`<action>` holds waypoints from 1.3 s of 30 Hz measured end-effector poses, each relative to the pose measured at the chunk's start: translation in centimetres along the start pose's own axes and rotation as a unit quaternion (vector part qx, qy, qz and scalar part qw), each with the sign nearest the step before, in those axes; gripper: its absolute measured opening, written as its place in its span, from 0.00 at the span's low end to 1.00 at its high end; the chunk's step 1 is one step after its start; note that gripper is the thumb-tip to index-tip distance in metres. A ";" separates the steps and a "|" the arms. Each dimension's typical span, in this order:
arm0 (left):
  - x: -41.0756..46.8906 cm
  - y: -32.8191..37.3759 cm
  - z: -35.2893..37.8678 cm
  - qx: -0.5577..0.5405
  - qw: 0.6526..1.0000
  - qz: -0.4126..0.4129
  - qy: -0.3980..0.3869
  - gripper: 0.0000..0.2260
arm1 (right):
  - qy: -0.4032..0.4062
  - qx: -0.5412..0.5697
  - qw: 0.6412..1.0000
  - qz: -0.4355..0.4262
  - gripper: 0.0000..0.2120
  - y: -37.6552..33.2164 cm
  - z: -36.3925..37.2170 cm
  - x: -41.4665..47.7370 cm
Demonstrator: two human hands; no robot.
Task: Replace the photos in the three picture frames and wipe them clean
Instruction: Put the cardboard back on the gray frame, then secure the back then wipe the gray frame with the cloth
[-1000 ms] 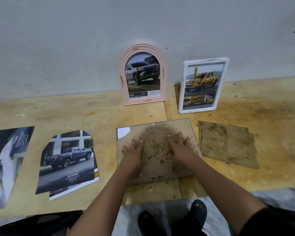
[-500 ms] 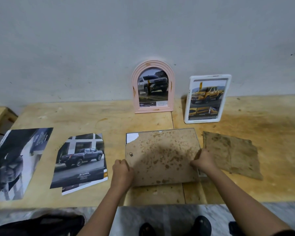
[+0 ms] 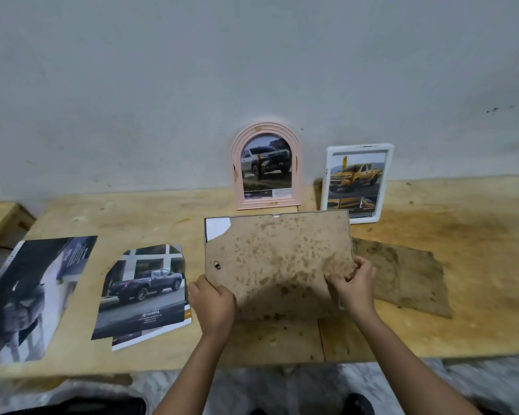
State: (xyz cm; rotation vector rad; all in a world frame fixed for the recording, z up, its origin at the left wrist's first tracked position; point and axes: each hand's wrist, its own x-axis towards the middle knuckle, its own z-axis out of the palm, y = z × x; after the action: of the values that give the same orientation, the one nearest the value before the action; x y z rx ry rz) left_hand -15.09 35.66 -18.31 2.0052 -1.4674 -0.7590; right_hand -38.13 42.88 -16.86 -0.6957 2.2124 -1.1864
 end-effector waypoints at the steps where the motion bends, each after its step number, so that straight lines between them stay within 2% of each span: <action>1: 0.2 0.9 -0.5 -0.032 0.999 -0.001 0.020 0.13 | 0.017 0.044 0.999 -0.021 0.29 -0.7 -0.1 0.0; 3: 0.4 2.3 -1.5 -0.104 0.994 -0.007 0.041 0.13 | 0.033 0.163 0.985 -0.042 0.21 -2.0 -0.2 0.2; 5: 0.8 2.4 -2.0 -0.182 0.982 -0.006 0.042 0.13 | 0.030 0.309 0.950 -0.029 0.12 -3.0 -0.5 0.2; 7: 1.2 1.8 -2.1 -0.263 0.964 -0.018 -0.005 0.18 | 0.029 0.419 0.907 -0.003 0.11 -3.1 -0.9 0.5; 8: 1.3 1.4 -2.3 -0.323 0.945 -0.038 -0.046 0.21 | 0.019 0.467 0.884 0.015 0.11 -2.8 -1.0 0.5; 9: 1.5 1.0 -2.4 -0.405 0.907 -0.079 -0.079 0.23 | 0.003 0.504 0.863 0.035 0.11 -2.2 -1.1 0.4; 11: 1.5 0.2 -3.0 -0.565 0.795 -0.179 -0.128 0.23 | -0.037 0.544 0.833 0.093 0.11 -0.6 -1.5 -0.1; 12: 1.4 -0.4 -3.4 -0.611 0.746 -0.209 -0.160 0.21 | -0.054 0.549 0.825 0.122 0.11 0.3 -1.7 -0.4; 14: 0.9 -1.8 -3.7 -0.639 0.699 -0.242 -0.212 0.17 | -0.071 0.551 0.816 0.160 0.12 2.0 -2.1 -0.9; 16: 0.8 -3.2 -3.6 -0.640 0.683 -0.272 -0.222 0.15 | -0.070 0.539 0.817 0.193 0.13 3.5 -2.2 -1.2; 18: 0.7 -4.3 -3.5 -0.622 0.693 -0.294 -0.218 0.13 | -0.064 0.501 0.837 0.211 0.15 4.4 -2.1 -1.2; 21: 0.4 -5.2 -2.9 -0.568 0.739 -0.289 -0.218 0.13 | -0.067 0.401 0.889 0.210 0.17 4.8 -2.2 -0.5; 25: 0.1 -4.6 -2.1 -0.413 0.857 -0.229 -0.207 0.13 | -0.072 0.237 0.952 0.181 0.17 4.5 -2.4 0.7; 27: 0.0 -4.1 -1.7 -0.297 0.917 -0.190 -0.185 0.12 | -0.075 0.143 0.975 0.152 0.16 4.7 -2.3 1.1; 29: -0.2 -3.8 -1.0 -0.189 0.958 -0.147 -0.158 0.12 | -0.080 0.068 0.987 0.119 0.16 5.0 -2.1 1.4; 33: -1.0 -4.2 0.4 -0.093 0.986 -0.071 -0.119 0.12 | -0.101 -0.028 0.993 0.063 0.16 5.5 -2.2 2.0; 36: -1.1 -5.3 1.7 -0.017 0.994 -0.060 -0.094 0.14 | -0.049 -0.112 0.993 0.001 0.19 5.7 -2.9 3.6; 38: -1.5 -5.3 2.2 -0.009 0.994 -0.078 -0.072 0.16 | -0.033 -0.228 0.972 -0.037 0.22 6.4 -3.7 4.8; 39: -1.8 -5.0 2.2 -0.013 0.995 -0.080 -0.061 0.16 | -0.053 -0.288 0.955 -0.042 0.26 6.9 -4.2 5.1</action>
State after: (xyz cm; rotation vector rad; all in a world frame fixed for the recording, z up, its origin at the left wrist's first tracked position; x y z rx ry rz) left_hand -13.81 38.47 -23.09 2.1083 -1.3665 -0.9780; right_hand -45.92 45.28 -21.87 -1.0599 2.4658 -0.5064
